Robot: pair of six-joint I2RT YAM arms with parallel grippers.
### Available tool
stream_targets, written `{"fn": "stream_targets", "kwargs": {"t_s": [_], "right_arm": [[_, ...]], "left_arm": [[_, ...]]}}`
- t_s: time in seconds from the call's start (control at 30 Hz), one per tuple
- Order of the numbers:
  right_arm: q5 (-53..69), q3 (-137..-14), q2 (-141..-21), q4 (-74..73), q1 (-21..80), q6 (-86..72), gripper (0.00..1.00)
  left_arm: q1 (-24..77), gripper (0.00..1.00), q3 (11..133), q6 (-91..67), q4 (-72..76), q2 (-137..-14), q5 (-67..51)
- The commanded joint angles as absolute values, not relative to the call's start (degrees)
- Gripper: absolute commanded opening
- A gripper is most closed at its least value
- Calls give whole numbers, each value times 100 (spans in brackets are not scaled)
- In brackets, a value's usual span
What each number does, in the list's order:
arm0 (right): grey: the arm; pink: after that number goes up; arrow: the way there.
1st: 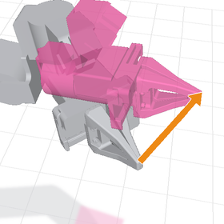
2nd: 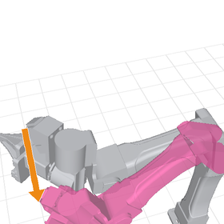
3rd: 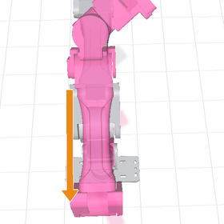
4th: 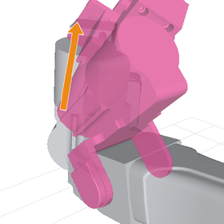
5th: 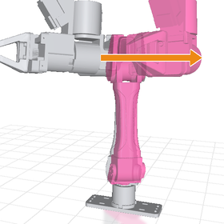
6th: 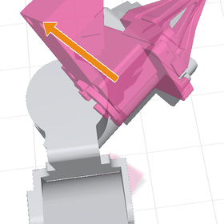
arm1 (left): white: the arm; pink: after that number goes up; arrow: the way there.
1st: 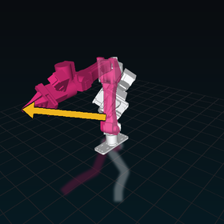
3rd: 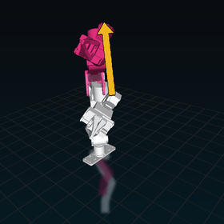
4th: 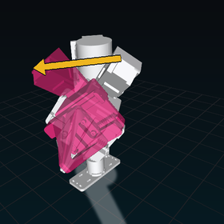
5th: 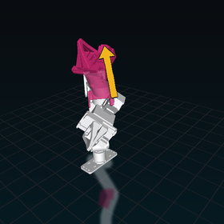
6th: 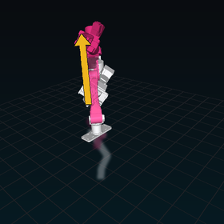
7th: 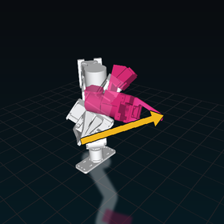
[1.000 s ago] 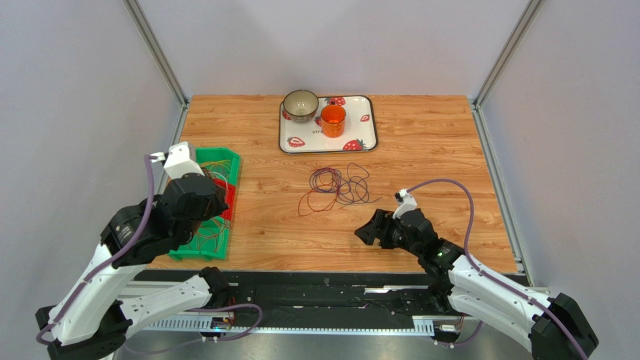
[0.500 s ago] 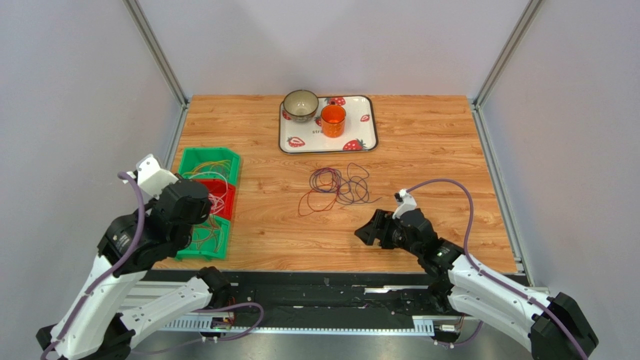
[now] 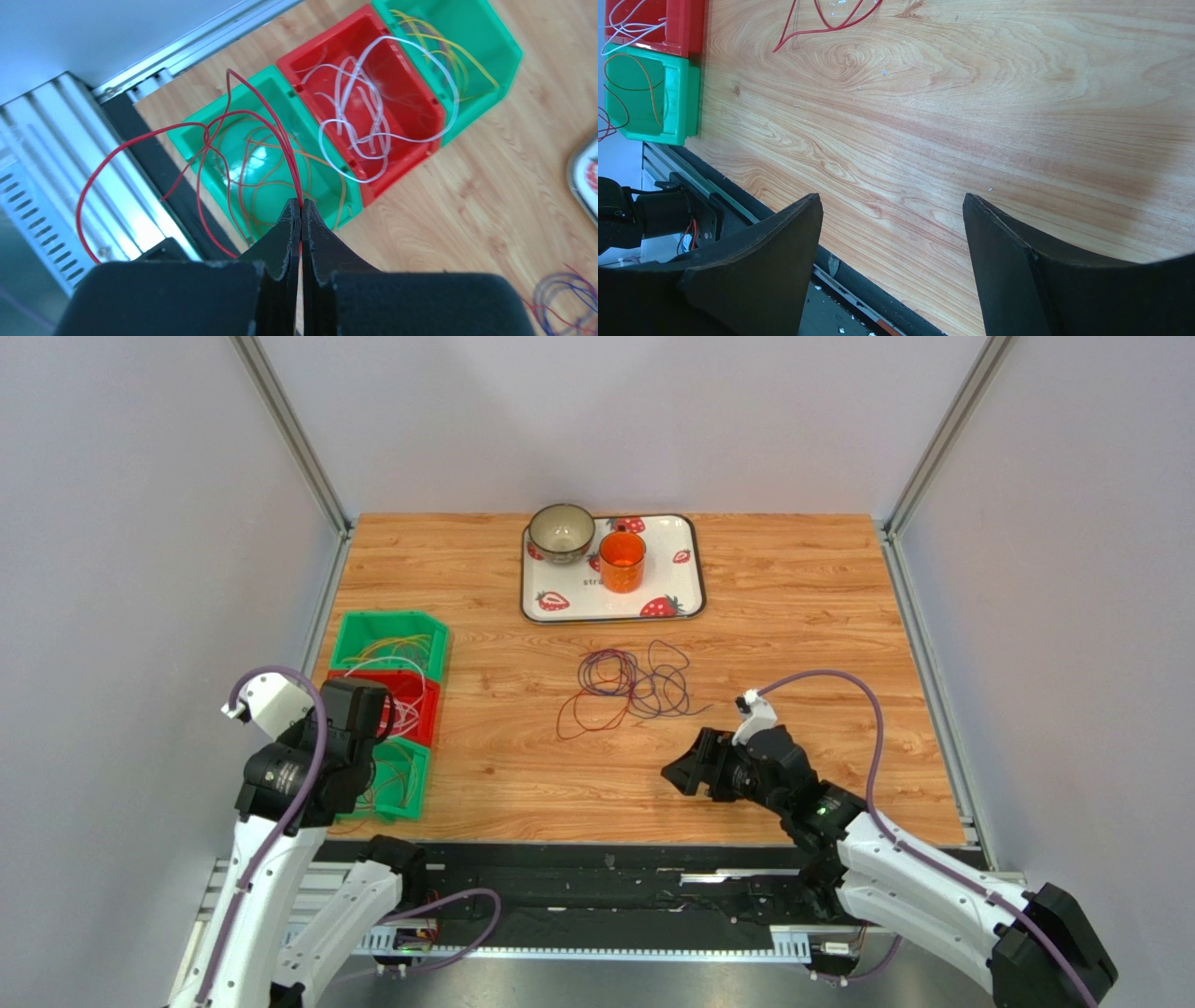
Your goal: Untangle the cables
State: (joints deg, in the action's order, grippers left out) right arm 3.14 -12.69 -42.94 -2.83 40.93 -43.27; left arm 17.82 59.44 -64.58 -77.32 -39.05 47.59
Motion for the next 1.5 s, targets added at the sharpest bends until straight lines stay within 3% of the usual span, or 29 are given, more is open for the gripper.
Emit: {"fn": "stream_targets", "kwargs": {"t_s": [0.0,0.43,0.63,0.8,1.27,1.33,1.47], "right_arm": [[360,-1485,-4342,-176,4078,-4236,77],[395,-1529,-4447,-184,4078,-4219,77],[413,-1582,-4597,-132,4078,-4227,77],[431,-1591,-4658,-132,4078,-4219,77],[518,-1635,-4755,-132,4078,-4157,77],[536,-1652,-4772,-149,4078,-4140,76],[554,-1679,-4781,-158,4078,-4140,76]], "left_arm": [[1170,0,5661,-5705,-7323,-3902,4272],[-386,0,4666,-4572,-4862,-3938,2568],[-431,0,5931,-4588,-5546,-4368,2593],[-439,0,6135,-4491,-5432,-4395,2619],[-562,0,4396,-4869,-4676,-3779,2620],[-703,4,4246,-5009,-4693,-3797,2584],[-791,22,4227,-4904,-4605,-3735,2487]]}}
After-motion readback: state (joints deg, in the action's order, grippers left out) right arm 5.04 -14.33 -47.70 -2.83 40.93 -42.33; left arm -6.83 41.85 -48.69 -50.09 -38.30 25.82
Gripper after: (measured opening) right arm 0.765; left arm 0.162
